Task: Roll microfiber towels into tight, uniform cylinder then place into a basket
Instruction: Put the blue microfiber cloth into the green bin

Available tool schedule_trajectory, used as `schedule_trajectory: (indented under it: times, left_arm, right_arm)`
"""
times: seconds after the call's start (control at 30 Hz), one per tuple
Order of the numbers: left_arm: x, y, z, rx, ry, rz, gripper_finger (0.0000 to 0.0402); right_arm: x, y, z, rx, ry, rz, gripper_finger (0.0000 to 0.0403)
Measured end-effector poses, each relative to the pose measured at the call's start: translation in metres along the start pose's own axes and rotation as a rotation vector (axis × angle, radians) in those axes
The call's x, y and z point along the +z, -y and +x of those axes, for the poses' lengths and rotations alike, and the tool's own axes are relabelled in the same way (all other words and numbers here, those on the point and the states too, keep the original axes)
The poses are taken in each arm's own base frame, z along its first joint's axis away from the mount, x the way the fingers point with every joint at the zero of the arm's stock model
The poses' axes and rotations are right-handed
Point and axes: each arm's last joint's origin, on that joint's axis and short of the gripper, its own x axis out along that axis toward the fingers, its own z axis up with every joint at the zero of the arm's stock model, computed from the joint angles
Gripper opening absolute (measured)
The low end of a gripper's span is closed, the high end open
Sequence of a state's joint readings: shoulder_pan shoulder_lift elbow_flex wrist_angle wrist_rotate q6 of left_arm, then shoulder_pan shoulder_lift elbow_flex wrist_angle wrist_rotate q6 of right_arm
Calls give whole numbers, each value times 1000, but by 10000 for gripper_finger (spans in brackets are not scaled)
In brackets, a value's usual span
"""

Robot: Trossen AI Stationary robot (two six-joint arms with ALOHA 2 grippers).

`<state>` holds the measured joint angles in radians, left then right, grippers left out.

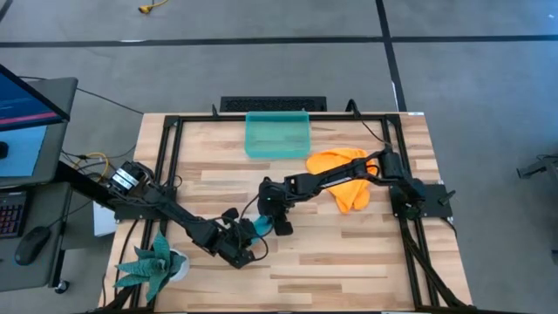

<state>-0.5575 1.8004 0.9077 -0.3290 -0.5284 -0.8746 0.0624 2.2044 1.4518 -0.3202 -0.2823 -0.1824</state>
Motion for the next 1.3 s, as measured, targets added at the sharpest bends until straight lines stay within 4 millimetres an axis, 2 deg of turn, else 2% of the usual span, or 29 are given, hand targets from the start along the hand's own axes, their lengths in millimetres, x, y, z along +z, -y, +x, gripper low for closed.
schedule_trajectory:
  times: [0.13,0.17,0.37,0.57,0.63,0.7,0.9,1.03,1.17,1.3]
  left_arm:
    - [0,-3,-5,23,9,30,59]
    - [0,-4,-7,28,7,33,59]
    - [1,-14,-37,66,26,42,59]
    - [-2,-27,-67,129,60,-7,59]
    - [-5,-28,-75,135,77,-19,59]
    - [-8,-29,-79,144,91,-29,59]
    - [-17,-24,-82,135,92,-55,59]
    - [-20,-22,-84,125,94,-66,59]
    - [-21,-21,-85,125,102,-56,59]
    - [-20,-22,-85,132,118,-55,59]
  right_arm:
    - [0,-3,-3,12,-10,19,36]
    - [0,-3,-3,12,-10,25,29]
    - [1,-5,-9,11,-19,22,29]
    - [0,-6,-28,-69,-66,31,29]
    - [1,0,-34,-102,-60,35,29]
    - [0,3,-47,-140,-83,33,29]
    - [9,18,-93,-202,-6,37,29]
    - [12,32,-138,-260,81,51,29]
    - [8,52,-184,-334,168,96,29]
    - [-4,83,-224,-434,255,167,29]
